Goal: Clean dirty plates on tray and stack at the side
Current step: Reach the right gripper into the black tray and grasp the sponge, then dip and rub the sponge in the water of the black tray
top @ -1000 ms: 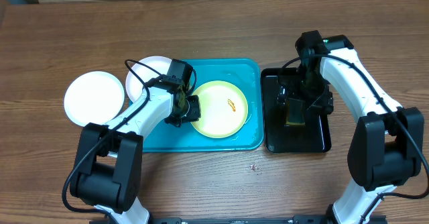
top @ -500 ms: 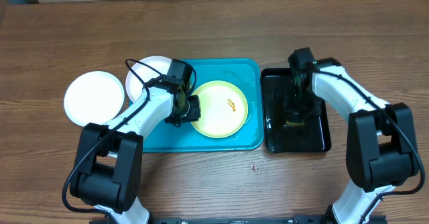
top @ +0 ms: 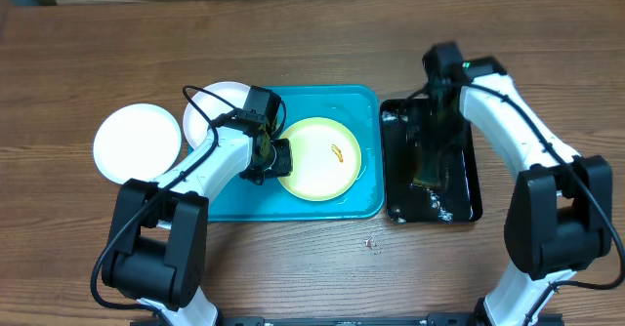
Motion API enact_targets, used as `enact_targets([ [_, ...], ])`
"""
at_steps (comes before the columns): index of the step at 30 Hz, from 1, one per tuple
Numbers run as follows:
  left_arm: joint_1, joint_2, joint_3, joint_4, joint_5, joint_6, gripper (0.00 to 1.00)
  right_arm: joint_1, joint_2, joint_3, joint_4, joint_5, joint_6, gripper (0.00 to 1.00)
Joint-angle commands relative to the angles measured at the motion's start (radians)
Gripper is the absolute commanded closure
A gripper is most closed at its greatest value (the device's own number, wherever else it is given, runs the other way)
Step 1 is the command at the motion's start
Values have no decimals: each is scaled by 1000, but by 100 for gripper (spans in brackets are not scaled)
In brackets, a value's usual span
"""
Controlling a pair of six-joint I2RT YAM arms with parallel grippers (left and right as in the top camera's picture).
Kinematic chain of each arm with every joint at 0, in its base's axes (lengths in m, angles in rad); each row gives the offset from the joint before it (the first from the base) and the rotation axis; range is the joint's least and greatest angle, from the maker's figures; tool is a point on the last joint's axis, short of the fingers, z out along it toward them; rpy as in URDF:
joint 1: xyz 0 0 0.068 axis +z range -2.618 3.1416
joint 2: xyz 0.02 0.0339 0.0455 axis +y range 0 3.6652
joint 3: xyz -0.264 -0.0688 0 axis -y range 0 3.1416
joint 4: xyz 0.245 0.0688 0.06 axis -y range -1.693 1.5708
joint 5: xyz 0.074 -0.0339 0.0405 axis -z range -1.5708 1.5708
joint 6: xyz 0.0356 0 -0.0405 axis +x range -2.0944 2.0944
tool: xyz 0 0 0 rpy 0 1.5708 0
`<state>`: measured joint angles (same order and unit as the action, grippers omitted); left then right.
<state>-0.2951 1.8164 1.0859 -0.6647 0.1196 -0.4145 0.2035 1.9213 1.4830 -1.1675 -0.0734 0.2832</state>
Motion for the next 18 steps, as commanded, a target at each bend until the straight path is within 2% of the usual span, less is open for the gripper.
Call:
enact_targets([
  [1, -8, 14, -10, 0, 3, 19, 61, 2, -11, 13, -4, 83, 0, 46],
  [3, -8, 14, -10, 0, 3, 19, 61, 2, -10, -37, 37, 125, 5, 57],
  [4, -8, 14, -10, 1, 3, 19, 61, 3, -10, -98, 111, 124, 6, 72],
  [6, -8, 14, -10, 1, 3, 19, 61, 3, -10, -158, 186, 123, 10, 82],
  [10, -8, 14, -10, 0, 3, 19, 61, 4, -10, -266, 315, 88, 40, 82],
  [13, -8, 14, -10, 0, 3, 19, 61, 4, -10, -279, 351, 29, 39, 80],
  [15, -8, 14, -10, -1, 3, 19, 61, 2, -14, -239, 320, -10, 38, 68],
  [18, -8, 14, -11, -1, 2, 20, 61, -2, -21, -116, 208, -38, 27, 60],
])
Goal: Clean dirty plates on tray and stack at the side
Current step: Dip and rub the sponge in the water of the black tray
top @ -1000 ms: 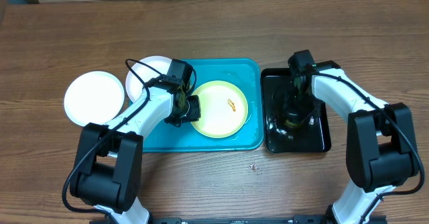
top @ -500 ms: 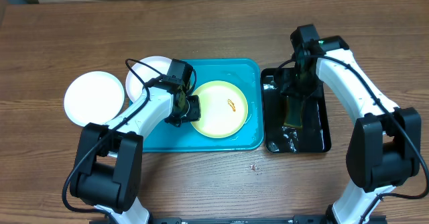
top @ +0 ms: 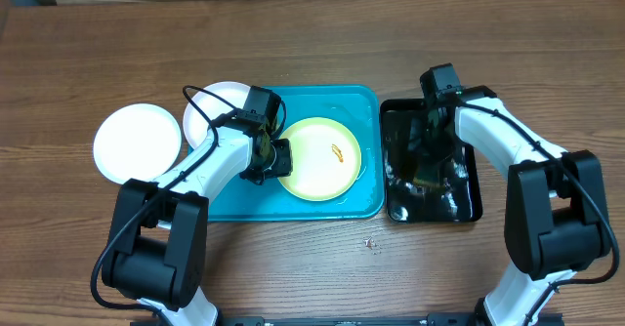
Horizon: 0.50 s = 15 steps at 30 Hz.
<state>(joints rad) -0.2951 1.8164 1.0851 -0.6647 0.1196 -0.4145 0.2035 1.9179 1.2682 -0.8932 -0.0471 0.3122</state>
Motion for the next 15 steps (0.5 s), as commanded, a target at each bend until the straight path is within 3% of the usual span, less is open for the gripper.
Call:
enact_targets([
  [1, -8, 14, -11, -1, 0, 20, 61, -2, -18, 140, -111, -61, -3, 60],
  [6, -8, 14, -11, -1, 0, 26, 59, -2, -18, 264, -303, 8, -4, 58],
  [8, -8, 14, -11, 0, 0, 26, 59, -2, -18, 239, -348, 106, 34, 51],
  [15, -7, 14, -11, 11, 0, 26, 57, -2, -16, 78, -256, 121, 52, 46],
])
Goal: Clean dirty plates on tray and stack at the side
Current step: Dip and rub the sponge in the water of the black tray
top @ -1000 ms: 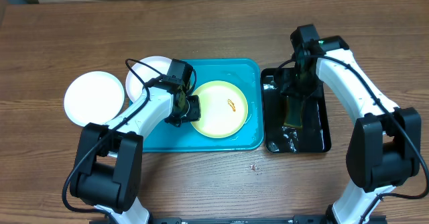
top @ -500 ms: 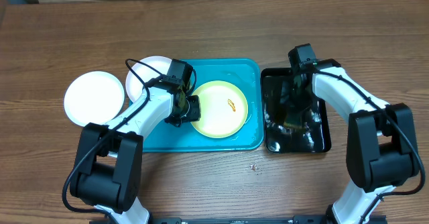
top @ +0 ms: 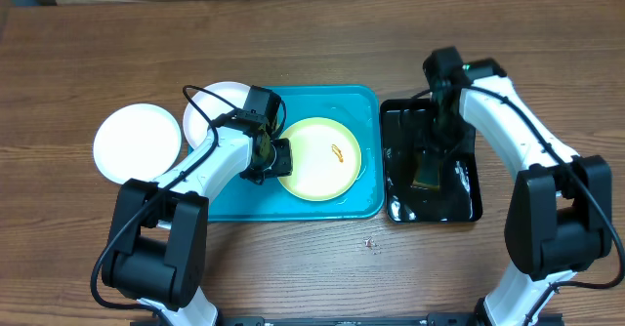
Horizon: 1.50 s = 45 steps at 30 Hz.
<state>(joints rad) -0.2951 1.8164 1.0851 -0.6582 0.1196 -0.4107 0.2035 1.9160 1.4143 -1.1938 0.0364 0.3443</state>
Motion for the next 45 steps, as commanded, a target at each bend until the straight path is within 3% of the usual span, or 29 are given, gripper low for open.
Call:
enact_targets([
  [1, -8, 14, -11, 4, 0, 22, 57, -2, -14, -95, 76, 37, 20, 45],
  [7, -8, 14, -11, 5, 1, 22, 57, -2, -14, -196, 202, -4, 20, 47],
  [8, -8, 14, -11, 5, 1, 22, 57, -2, -14, -196, 201, -14, 19, 54],
  [10, -8, 14, -11, 5, 1, 22, 58, -2, -14, -196, 205, -29, 19, 94],
  [11, -8, 14, -11, 5, 1, 22, 58, -2, -14, -196, 204, -31, 19, 96],
  [17, -8, 14, -11, 5, 1, 22, 57, -2, -14, -177, 187, -31, -13, 96],
  [27, -8, 14, -11, 11, 1, 22, 54, 4, -34, 35, -20, -25, -38, 96],
  [29, -7, 14, -11, 18, 1, 22, 63, 5, -36, 35, -20, 7, -38, 96],
  [32, -7, 14, -11, 22, 2, 22, 94, 5, -36, 32, -19, 12, -37, 96],
  [33, -7, 14, -11, 21, 2, 22, 96, 5, -36, 32, -20, -3, -39, 96],
  [40, -7, 14, -11, 19, 4, 22, 92, 5, -36, 43, -1, -106, -160, 96],
  [43, -8, 14, -11, 21, 4, 22, 64, 5, -37, 47, 4, -93, -163, 96],
  [45, -8, 14, -11, 24, 4, 22, 61, 5, -37, 48, 14, -71, -163, 96],
])
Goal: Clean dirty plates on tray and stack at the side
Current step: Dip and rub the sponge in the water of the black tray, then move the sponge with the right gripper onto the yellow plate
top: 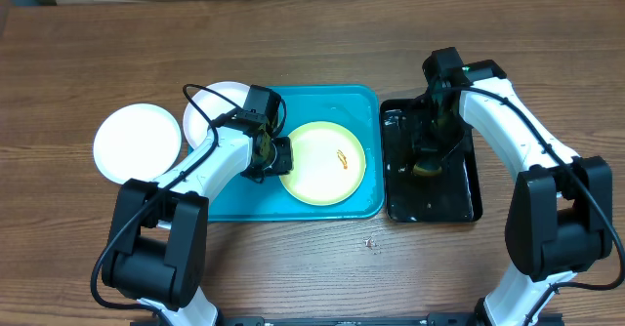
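Observation:
A pale yellow plate [324,175] with a small orange stain [342,157] lies in the blue tray [366,101]. My left gripper [277,157] sits at the plate's left rim and looks shut on it. Over the black tray [459,204] of water, my right gripper [427,155] points down, shut on a yellow-green sponge [425,167]. Only a small part of the sponge shows below the fingers.
Two white plates lie left of the blue tray: one [137,142] on the bare wood, and another [215,106] partly under my left arm. A few small crumbs [369,242] lie on the table in front of the trays.
The yellow plate has shifted slightly to the right in the blue tray. The sponge under my right gripper now shows smaller and a little farther back in the black tray.
My left gripper stayed at the yellow plate's left rim throughout. My right gripper held the sponge in the black tray's water, first at the middle, then farther left, then back at the right. Now it is near the tray's middle with the sponge.

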Motion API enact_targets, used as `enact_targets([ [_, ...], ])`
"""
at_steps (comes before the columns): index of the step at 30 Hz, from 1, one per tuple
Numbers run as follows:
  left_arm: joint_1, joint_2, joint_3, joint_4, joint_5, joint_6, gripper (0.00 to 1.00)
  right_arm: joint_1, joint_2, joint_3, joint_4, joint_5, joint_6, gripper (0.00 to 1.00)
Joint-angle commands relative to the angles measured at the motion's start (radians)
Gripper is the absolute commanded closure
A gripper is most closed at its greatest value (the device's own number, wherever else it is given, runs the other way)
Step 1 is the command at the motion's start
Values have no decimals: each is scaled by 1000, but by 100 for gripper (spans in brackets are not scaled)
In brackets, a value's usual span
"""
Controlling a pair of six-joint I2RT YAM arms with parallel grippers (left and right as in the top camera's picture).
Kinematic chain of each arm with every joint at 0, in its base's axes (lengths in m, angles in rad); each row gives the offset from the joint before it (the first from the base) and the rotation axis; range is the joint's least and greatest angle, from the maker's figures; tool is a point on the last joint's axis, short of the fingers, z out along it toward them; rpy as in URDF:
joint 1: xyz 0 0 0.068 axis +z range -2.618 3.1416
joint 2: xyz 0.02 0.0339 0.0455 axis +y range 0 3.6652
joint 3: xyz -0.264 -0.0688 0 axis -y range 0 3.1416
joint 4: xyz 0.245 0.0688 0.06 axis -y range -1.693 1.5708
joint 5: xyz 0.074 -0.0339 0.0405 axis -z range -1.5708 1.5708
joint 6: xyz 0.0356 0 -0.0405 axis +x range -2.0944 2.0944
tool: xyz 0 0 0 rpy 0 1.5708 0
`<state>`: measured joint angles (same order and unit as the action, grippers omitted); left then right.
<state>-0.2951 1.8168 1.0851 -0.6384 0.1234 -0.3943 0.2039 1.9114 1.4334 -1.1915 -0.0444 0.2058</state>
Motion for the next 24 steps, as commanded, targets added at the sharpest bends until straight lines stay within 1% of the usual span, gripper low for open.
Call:
enact_targets([
  [1, -8, 14, -11, 8, 0, 6, 62, 5, -32, 29, 12, 28, -25, 96],
  [7, -8, 14, -19, 7, -2, 5, 77, 6, -33, 38, 10, 89, -66, 96],
  [9, -8, 16, -19, 7, -2, 5, 89, 14, -37, 47, 6, 116, -66, 96],
  [11, -8, 16, -19, 4, -2, 3, 96, 28, -42, 55, 7, 163, -66, 96],
  [16, -6, 16, -19, -24, -3, -14, 96, 93, -45, 61, 13, 322, -68, 96],
  [20, 3, 16, -18, -47, -29, -29, 96, 155, -45, 61, 36, 365, -84, 96],
  [24, 13, 16, -17, -48, -26, -33, 96, 179, -45, 61, 42, 376, -83, 96],
])
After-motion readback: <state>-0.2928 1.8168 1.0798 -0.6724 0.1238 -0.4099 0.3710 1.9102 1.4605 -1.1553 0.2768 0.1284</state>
